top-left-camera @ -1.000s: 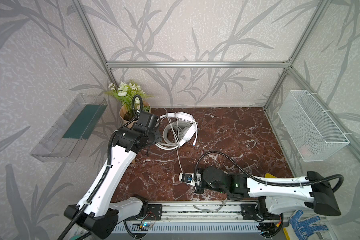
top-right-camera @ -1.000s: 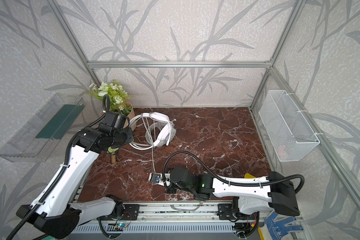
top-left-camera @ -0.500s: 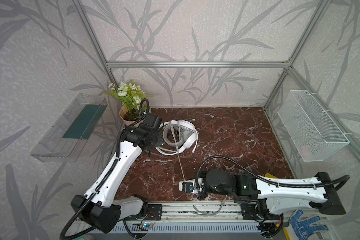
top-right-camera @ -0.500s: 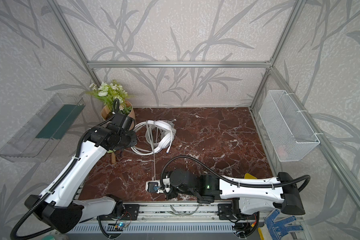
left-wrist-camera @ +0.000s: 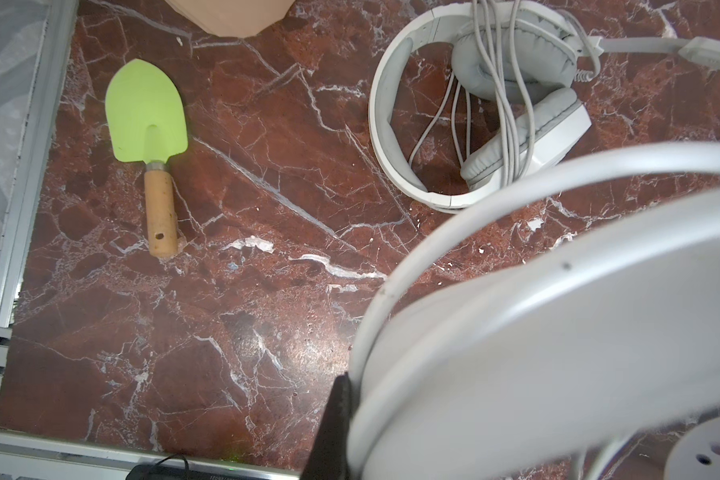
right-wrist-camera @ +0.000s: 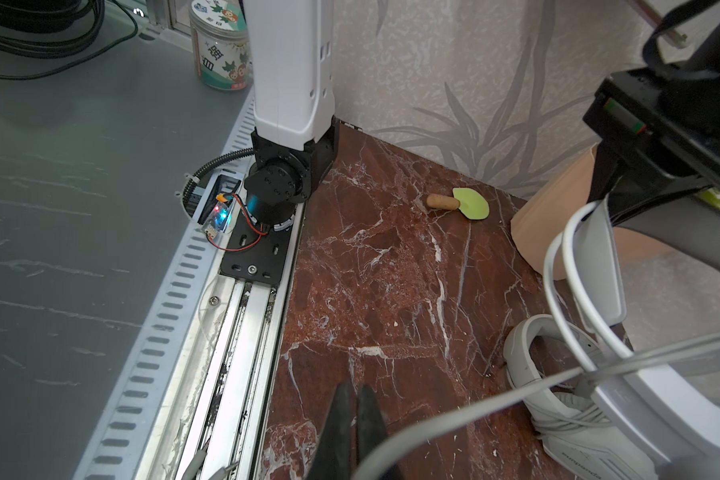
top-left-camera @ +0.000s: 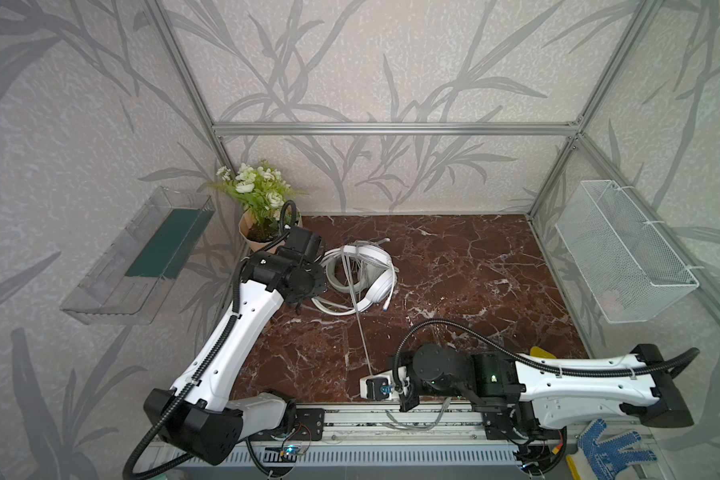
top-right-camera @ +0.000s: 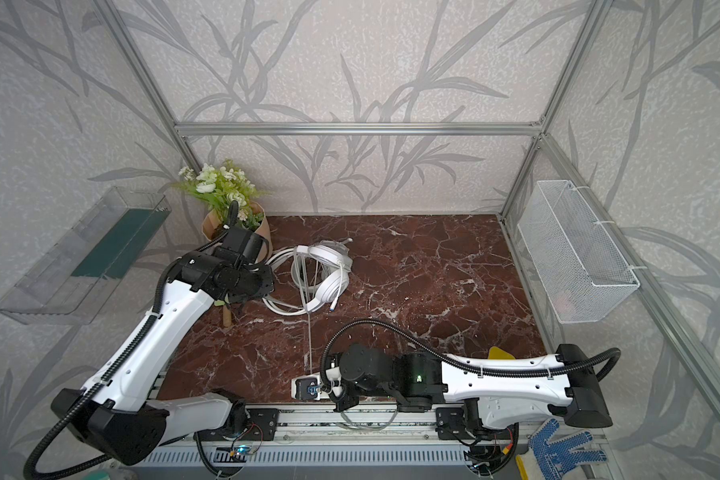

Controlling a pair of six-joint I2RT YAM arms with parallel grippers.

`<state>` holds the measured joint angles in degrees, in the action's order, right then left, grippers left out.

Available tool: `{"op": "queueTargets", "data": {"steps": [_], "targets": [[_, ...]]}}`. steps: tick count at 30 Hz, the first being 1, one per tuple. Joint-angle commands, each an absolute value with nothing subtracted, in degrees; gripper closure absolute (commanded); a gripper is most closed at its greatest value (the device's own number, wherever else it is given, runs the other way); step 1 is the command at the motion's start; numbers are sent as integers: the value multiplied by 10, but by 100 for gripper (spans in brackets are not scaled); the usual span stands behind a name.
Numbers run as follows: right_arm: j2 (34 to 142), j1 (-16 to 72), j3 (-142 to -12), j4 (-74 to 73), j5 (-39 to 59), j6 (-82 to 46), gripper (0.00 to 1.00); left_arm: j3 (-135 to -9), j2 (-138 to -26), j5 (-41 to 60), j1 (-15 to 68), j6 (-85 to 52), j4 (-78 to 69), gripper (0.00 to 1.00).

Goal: Wrap the headphones
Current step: 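Lift the cable with the right gripper up toward the headset held by the left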

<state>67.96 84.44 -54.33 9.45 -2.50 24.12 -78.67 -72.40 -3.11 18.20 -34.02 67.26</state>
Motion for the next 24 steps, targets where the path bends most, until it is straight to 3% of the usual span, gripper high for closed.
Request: {"op": "queueTargets", "data": {"steps": [1,16,24], "targets": [[676,863,-590,100,-9,280,100,-779,-734,-47,171,-356,613,100],[731,863,-698,145,-125,438,100,-731,-746,-31,173,-331,625,100],[763,864,-721,175,-232,518,100,-723,-743,-29,174,-323,621,100]]}}
